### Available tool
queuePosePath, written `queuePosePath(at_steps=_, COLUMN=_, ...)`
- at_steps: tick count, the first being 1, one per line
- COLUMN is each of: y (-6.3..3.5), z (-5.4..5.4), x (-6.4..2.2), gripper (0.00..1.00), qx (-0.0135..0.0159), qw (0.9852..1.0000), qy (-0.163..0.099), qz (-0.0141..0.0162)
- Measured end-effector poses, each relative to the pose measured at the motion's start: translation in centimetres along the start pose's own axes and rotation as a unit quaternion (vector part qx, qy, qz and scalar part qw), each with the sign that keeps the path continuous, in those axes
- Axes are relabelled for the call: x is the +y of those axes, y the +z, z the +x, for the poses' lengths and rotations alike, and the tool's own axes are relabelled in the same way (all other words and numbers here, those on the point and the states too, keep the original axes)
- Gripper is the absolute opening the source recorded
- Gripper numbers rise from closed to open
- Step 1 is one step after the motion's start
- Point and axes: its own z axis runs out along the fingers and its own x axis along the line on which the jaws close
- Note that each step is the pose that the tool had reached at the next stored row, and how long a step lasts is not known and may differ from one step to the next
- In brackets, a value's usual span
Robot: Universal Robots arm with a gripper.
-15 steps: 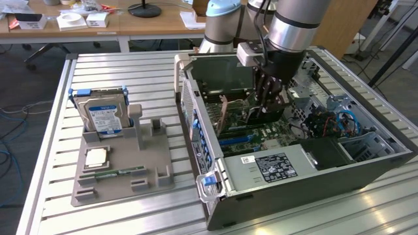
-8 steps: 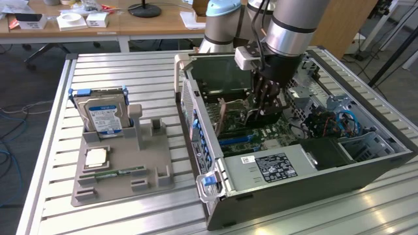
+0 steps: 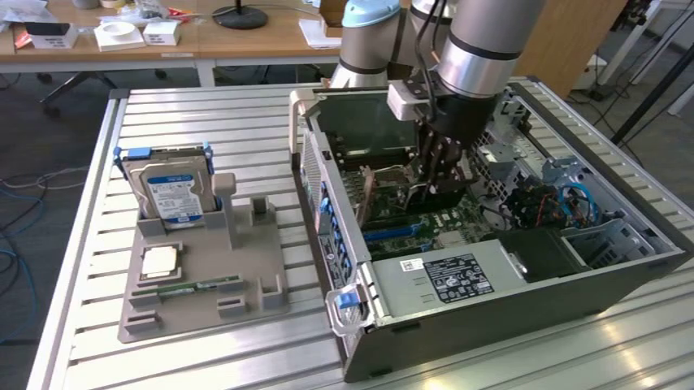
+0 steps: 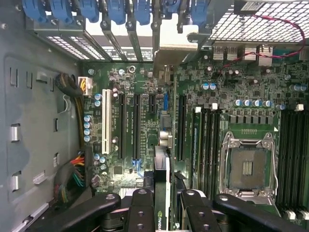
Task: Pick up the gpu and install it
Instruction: 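Insert the gpu into the slot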
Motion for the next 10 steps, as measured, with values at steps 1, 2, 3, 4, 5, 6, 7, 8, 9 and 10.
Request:
queuePosePath(at_steps=1, y=0.05, z=0.0, x=0.06, gripper=0.26, qx=0.0001, qw=1.0, qy=0.0, qz=0.0)
queuePosePath(at_steps=2, y=0.1, z=0.0, x=0.12, gripper=0.26, qx=0.0001, qw=1.0, qy=0.0, qz=0.0)
queuePosePath(at_steps=3, y=0.15, z=0.0, x=0.18, gripper=0.26, qx=0.0001, qw=1.0, qy=0.0, qz=0.0)
queuePosePath(at_steps=4, y=0.2, z=0.0, x=0.23, gripper=0.26, qx=0.0001, qw=1.0, qy=0.0, qz=0.0)
queuePosePath(at_steps=5, y=0.26, z=0.0, x=0.29, gripper=0.26, qx=0.0001, qw=1.0, qy=0.0, qz=0.0)
queuePosePath(at_steps=6, y=0.33, z=0.0, x=0.34, gripper=0.26, qx=0.0001, qw=1.0, qy=0.0, qz=0.0)
queuePosePath(at_steps=7, y=0.4, z=0.0, x=0.39, gripper=0.26, qx=0.0001, qw=1.0, qy=0.0, qz=0.0)
queuePosePath(at_steps=8, y=0.47, z=0.0, x=0.39, gripper=0.26, qx=0.0001, qw=1.0, qy=0.0, qz=0.0)
queuePosePath(at_steps=9, y=0.51, z=0.0, x=0.39, gripper=0.26, qx=0.0001, qw=1.0, qy=0.0, qz=0.0)
queuePosePath(at_steps=10, y=0.51, z=0.0, x=0.39, gripper=0.26, qx=0.0002, qw=1.0, qy=0.0, qz=-0.0001)
